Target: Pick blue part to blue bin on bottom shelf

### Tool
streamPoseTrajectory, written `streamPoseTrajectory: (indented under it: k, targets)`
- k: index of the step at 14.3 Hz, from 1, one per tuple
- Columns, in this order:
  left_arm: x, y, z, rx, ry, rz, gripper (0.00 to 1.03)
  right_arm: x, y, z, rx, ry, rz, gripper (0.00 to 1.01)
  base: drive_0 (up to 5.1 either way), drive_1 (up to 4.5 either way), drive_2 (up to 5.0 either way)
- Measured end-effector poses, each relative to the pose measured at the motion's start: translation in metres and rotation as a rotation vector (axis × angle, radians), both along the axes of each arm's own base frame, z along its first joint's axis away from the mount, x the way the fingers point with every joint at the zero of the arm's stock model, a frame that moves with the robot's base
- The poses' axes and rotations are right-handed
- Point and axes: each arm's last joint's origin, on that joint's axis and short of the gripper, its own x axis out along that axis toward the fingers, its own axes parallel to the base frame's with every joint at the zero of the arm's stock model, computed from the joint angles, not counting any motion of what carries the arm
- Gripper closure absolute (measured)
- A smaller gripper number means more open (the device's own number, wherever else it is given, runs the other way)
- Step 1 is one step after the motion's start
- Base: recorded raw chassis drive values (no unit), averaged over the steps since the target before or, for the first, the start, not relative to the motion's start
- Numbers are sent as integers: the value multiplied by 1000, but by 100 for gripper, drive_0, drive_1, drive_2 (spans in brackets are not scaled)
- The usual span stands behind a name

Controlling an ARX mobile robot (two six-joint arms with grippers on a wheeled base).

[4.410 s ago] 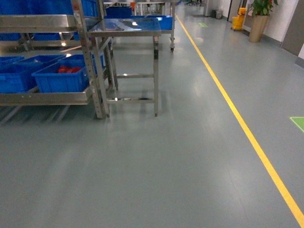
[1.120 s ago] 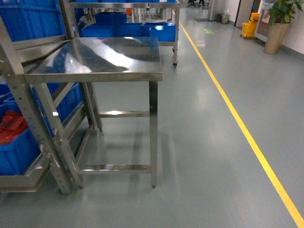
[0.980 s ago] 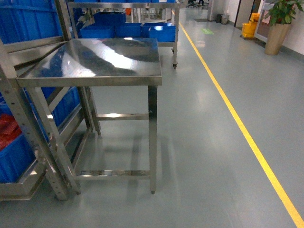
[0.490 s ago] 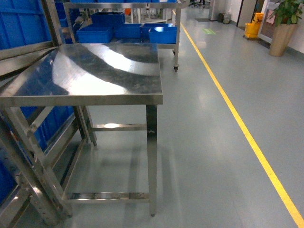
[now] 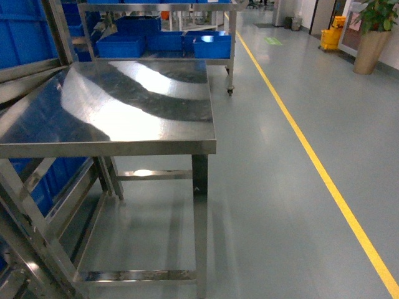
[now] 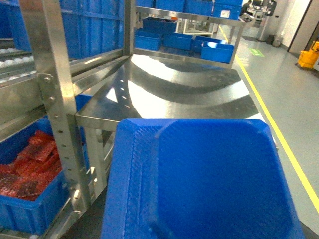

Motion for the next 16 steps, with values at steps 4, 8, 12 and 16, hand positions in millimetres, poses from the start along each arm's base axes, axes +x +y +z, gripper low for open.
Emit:
streamPoseTrajectory:
  k: [4,8,12,16]
  targets:
    - [0,0,0,1,1,5,60,0,0,0,0,0,1,3,-474,271,271]
    - [0,0,0,1,1,4,60,0,0,0,0,2,2,3,-493,253,253]
    - [0,0,0,0,-1,3,60,0,0,0,0,-3,1,3,-497,249,249]
    - [0,0,0,2,3,5,60,0,0,0,0,0,2,3,-491,254,254]
